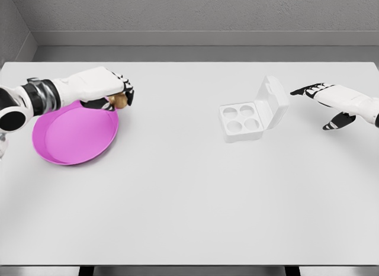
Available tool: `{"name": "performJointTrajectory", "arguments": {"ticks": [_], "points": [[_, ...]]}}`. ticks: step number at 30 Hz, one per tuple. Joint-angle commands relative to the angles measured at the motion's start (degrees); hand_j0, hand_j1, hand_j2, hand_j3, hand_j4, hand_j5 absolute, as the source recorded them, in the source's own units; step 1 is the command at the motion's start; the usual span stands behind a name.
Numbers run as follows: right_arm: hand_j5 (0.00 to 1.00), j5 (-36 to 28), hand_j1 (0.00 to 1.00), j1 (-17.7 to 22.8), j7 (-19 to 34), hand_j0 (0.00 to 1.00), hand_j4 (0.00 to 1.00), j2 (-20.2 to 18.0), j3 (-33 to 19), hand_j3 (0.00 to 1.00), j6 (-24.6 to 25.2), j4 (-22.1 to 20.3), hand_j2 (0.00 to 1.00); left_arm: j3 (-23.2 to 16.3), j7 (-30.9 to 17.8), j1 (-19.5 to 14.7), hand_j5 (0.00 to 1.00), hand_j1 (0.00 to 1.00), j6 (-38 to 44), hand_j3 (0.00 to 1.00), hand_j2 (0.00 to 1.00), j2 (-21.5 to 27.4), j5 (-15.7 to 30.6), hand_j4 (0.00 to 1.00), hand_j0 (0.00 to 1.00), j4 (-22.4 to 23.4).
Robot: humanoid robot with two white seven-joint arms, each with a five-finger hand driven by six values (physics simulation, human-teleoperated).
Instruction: Pack egg into the box and close the box lid
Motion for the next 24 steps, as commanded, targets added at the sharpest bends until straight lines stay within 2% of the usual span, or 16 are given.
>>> {"name": "performJointTrajectory", "arguments": {"ticks": [1,24], "points": [[1.00,-0.33,1.00,0.00,-0.03,1.00,1.00,-0.05,-0.11,1.00,0.13,0.05,1.00,0.06,0.04,0.00,0.37,0.37,0.09,0.37,0.37,-1.38,0.20,0.37,0.37,-0.26],[1.00,-0.42,1.00,0.00,-0.03,1.00,1.00,-0.14,-0.11,1.00,0.13,-0.04,1.00,-0.29,0.04,-1.14,0.37,0.37,0.09,0.37,0.37,-10.34,0.02,0.37,0.37,-0.35]]}}
